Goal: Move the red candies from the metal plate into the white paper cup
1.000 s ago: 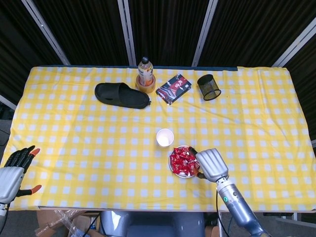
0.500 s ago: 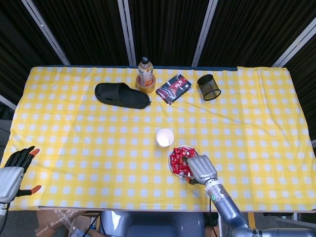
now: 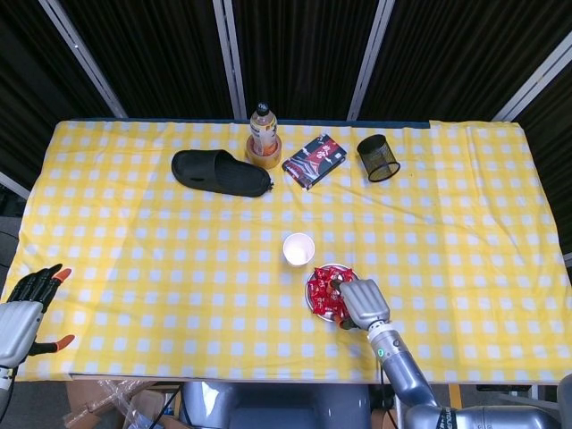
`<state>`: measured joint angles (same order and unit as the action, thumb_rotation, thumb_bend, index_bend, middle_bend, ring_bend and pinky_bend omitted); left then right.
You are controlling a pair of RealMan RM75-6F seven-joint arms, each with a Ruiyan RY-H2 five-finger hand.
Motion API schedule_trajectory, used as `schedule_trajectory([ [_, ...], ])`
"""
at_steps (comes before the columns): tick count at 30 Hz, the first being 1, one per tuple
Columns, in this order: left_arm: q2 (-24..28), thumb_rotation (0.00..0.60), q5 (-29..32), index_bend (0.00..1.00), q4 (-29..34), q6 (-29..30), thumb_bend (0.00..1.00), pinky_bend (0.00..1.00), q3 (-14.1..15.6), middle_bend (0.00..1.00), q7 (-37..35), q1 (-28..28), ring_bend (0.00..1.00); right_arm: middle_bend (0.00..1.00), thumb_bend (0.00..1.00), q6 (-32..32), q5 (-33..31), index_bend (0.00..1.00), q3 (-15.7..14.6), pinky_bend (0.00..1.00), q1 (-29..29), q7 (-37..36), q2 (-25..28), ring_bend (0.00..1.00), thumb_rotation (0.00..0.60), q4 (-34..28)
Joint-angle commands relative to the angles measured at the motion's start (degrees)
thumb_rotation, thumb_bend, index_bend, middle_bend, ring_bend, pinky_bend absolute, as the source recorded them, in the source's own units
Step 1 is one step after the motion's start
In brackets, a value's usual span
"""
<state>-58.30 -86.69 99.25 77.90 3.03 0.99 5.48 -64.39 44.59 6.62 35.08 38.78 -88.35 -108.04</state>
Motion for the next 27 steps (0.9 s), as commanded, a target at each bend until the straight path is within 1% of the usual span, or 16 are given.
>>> schedule_trajectory([
  [1, 0.00, 0.600, 0.08, 0.00, 0.08, -0.08, 0.03, 0.00, -0.01, 0.00, 0.03, 0.03, 0.00, 0.93, 0.35, -0.92, 1.48, 0.37, -0.27, 0.87, -0.22, -1.23, -1.26, 0.93, 0.600, 1.31],
  [8, 0.11, 0.600, 0.32, 0.00, 0.22, -0.12, 0.03, 0.00, -0.08, 0.00, -0.28, 0.02, 0.00, 0.93, 0.35, -1.68, 2.36, 0.37, -0.80, 0.87, -0.43, -2.57, -3.27, 0.93, 0.600, 4.09],
  [10, 0.14, 0.600, 0.30, 0.00, 0.24, -0.13, 0.03, 0.00, -0.07, 0.00, -0.31, 0.03, 0.00, 0.93, 0.35, -1.98, 3.09, 0.39, -1.08, 0.87, -0.56, -2.94, -3.99, 0.93, 0.600, 5.25],
  [14, 0.16, 0.600, 0.24, 0.00, 0.28, -0.08, 0.03, 0.00, -0.06, 0.00, -0.42, 0.01, 0.00, 0.93, 0.35, -2.29, 4.23, 0.48, -1.28, 0.87, -0.89, -4.14, -5.34, 0.93, 0.600, 7.38],
  [18, 0.16, 0.600, 0.36, 0.00, 0.27, -0.10, 0.03, 0.00, -0.09, 0.00, -0.39, 0.00, 0.00, 0.93, 0.35, -2.44, 5.24, 0.51, -1.43, 0.87, -1.04, -4.76, -6.29, 0.93, 0.600, 8.86],
  [27, 0.20, 0.600, 0.50, 0.00, 0.39, -0.22, 0.03, 0.00, -0.08, 0.00, -0.35, 0.01, 0.00, 0.93, 0.35, -2.36, 6.26, 0.52, -1.57, 0.87, -1.37, -5.33, -7.64, 0.93, 0.600, 11.48],
])
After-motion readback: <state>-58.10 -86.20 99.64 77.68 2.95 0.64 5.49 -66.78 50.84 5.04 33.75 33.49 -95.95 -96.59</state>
